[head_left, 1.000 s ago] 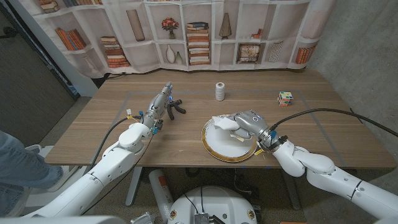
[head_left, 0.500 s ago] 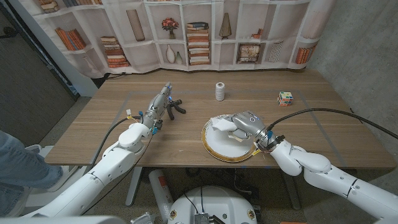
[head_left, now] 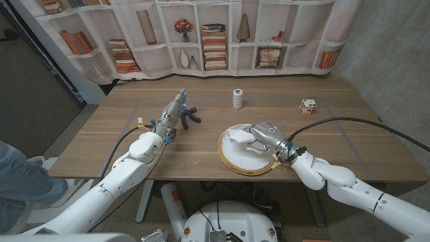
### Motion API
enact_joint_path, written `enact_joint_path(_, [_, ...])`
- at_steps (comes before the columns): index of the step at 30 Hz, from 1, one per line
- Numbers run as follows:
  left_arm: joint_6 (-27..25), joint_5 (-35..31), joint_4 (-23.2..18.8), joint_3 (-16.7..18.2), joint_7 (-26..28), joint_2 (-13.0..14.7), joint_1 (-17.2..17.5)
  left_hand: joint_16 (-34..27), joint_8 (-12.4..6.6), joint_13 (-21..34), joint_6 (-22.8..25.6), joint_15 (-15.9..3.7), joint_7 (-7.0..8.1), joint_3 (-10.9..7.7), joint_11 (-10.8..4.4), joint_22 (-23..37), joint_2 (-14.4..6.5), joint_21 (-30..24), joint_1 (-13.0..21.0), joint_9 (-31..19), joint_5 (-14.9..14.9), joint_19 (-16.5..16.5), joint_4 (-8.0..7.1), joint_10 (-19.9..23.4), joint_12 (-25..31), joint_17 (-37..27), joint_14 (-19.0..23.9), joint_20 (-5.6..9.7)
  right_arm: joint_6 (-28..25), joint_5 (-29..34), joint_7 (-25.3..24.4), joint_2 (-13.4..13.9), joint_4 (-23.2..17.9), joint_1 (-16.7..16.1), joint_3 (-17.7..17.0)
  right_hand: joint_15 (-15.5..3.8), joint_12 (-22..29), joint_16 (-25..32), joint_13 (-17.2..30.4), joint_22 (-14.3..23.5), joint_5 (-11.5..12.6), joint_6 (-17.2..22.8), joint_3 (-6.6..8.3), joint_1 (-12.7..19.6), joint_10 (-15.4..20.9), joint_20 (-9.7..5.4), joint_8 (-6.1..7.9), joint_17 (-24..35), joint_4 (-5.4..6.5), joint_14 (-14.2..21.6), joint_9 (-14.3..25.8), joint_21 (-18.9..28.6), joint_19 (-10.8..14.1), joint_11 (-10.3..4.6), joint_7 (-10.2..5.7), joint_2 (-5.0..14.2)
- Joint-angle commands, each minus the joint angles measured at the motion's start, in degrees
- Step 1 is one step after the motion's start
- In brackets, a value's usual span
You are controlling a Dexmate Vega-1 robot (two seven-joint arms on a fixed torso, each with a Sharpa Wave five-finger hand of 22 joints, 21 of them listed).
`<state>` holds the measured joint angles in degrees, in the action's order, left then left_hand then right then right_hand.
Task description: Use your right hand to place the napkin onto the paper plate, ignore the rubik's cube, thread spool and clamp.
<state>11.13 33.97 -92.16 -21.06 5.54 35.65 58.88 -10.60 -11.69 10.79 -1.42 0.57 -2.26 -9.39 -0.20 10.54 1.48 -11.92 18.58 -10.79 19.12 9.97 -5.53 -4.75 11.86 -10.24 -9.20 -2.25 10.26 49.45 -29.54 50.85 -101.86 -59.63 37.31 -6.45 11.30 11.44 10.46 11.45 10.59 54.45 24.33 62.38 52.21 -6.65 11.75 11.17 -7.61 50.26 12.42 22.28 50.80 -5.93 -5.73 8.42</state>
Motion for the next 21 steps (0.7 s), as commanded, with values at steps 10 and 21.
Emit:
enact_joint_path(10, [-1.2, -0.5, -0.2, -0.6, 0.4, -0.2, -0.9, -0.1, 0.1, 0.2, 0.3, 0.28, -0.22, 0.46, -0.09, 0.2, -0.4, 0.1, 0.2, -0.1, -0.1, 1.4, 0.03, 0.1, 0.0, -0.2, -0.2, 0.06, -0.6, 0.0, 0.4, -0.1, 1.5, 1.0, 1.2, -6.29, 0.3, -0.3, 0.2, 0.1, 0.2, 0.1, 0.47, -0.4, -0.3, -5.48, 0.09, 0.2, 0.45, -0.3, 0.1, 0.2, -0.8, 0.12, -0.23, 0.76])
enact_joint_path(21, [-1.8, -0.5, -0.1, -1.0, 0.2, -0.3, -1.2, -0.1, 0.13, 0.2, 0.3, 0.27, -0.24, 0.55, -0.04, 0.2, -0.5, 0.1, 0.3, -0.1, -0.1, 1.4, 0.03, 0.0, 0.0, -0.2, -0.3, 0.07, -0.9, -0.3, 0.6, -0.2, 2.0, 1.2, 1.7, -6.35, 0.2, -0.3, 0.2, 0.1, 0.2, -0.2, 0.43, -0.7, -0.6, -5.44, -0.01, 0.1, 0.59, -0.5, 0.1, 0.3, -1.1, -0.37, -0.3, 0.66])
